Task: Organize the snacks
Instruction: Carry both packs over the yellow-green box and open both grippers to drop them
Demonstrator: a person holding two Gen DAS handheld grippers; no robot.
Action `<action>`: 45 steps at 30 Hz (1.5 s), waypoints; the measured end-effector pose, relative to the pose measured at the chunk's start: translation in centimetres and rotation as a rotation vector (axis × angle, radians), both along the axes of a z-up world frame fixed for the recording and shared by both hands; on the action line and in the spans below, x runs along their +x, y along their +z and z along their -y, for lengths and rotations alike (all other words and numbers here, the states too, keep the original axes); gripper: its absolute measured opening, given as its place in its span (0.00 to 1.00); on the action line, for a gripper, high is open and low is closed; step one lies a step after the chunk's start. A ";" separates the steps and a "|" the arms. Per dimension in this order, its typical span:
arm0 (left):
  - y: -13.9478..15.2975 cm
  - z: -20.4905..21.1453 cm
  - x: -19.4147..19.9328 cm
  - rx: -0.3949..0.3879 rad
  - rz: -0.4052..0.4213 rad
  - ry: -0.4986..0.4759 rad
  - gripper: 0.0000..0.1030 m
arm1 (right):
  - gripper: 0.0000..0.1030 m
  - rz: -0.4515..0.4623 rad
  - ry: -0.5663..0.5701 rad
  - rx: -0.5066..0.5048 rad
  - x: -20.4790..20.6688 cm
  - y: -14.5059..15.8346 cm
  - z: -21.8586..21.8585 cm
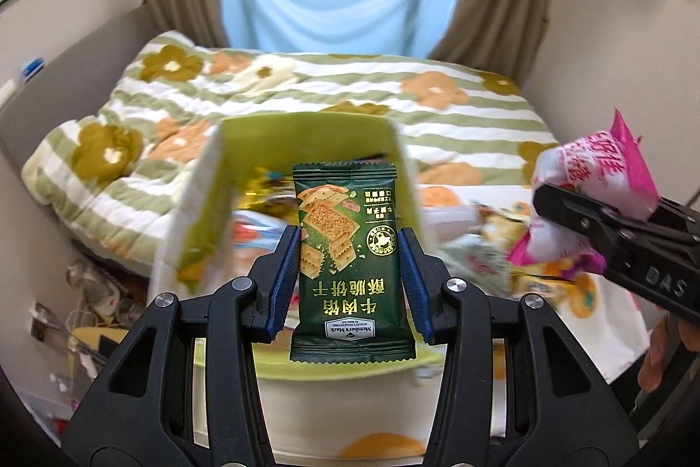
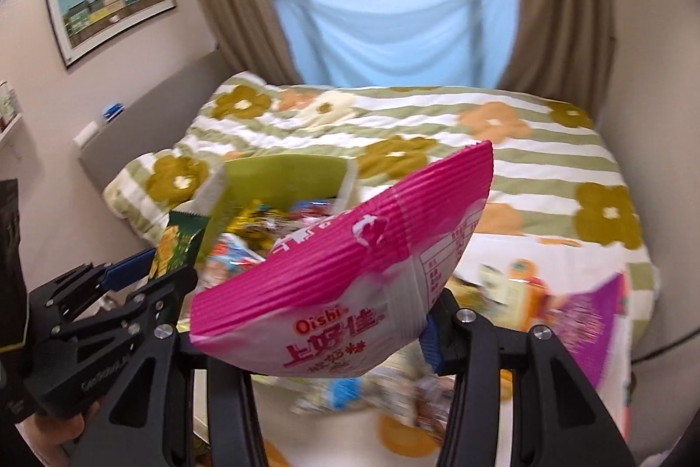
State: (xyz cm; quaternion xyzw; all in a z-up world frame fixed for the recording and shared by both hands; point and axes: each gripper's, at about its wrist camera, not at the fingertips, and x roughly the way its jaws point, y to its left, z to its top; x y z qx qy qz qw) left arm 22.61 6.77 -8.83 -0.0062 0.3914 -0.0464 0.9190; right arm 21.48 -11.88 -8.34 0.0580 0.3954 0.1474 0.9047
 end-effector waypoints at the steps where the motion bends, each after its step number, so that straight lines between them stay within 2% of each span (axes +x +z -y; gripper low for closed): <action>1: -0.3 -1.1 0.5 0.002 -0.011 0.010 0.40 | 0.43 -0.005 0.020 0.006 0.5 -0.2 -1.5; 6: -2.5 -6.0 2.4 0.011 -0.067 0.047 0.40 | 0.43 -0.044 0.080 0.006 1.8 -1.5 -6.0; 12: -5.6 -8.3 3.6 0.005 -0.137 0.018 0.42 | 0.43 -0.104 0.126 -0.018 2.6 -3.5 -9.4; 13: -6.1 -8.4 3.9 0.001 -0.149 0.011 0.51 | 0.43 -0.112 0.129 -0.024 2.7 -3.9 -9.9; 14: -6.4 -8.5 4.1 0.001 -0.156 0.010 0.74 | 0.43 -0.120 0.128 -0.028 2.8 -4.0 -10.1; 16: -6.6 -8.7 3.8 0.010 -0.145 0.011 0.97 | 0.43 -0.136 0.123 -0.031 2.9 -4.5 -10.4; 18: -6.4 -9.0 3.2 -0.003 -0.123 0.004 0.98 | 0.43 -0.154 0.117 -0.035 3.0 -5.1 -10.7; 25: -6.0 -10.5 2.2 -0.011 -0.130 0.035 0.98 | 0.43 -0.189 0.153 -0.087 2.8 -6.5 -11.4; 28: -5.6 -11.0 1.7 -0.003 -0.131 0.083 0.98 | 0.43 -0.192 0.179 -0.088 3.1 -6.9 -11.9; 32: -5.2 -12.5 1.0 -0.086 -0.134 0.128 0.98 | 0.43 -0.195 0.218 -0.061 3.5 -6.9 -13.1; 36: -5.1 -13.2 1.0 -0.101 -0.135 0.157 0.98 | 0.47 -0.181 0.236 -0.061 3.7 -6.6 -14.4; 37: -5.0 -13.2 0.9 -0.098 -0.131 0.162 0.98 | 0.54 -0.181 0.237 -0.063 3.8 -6.7 -14.6; 38: -4.9 -13.2 0.8 -0.096 -0.128 0.164 0.98 | 0.68 -0.184 0.238 -0.061 3.8 -6.8 -14.7; 39: -4.9 -13.2 0.7 -0.093 -0.127 0.165 0.98 | 0.76 -0.188 0.243 -0.054 3.8 -6.9 -14.8; 40: -4.9 -13.1 0.6 -0.090 -0.127 0.163 0.98 | 0.90 -0.187 0.245 -0.046 3.8 -7.0 -14.7; 45: -5.7 -12.8 0.4 -0.072 -0.132 0.145 0.98 | 0.93 -0.176 0.222 -0.047 3.1 -7.2 -13.9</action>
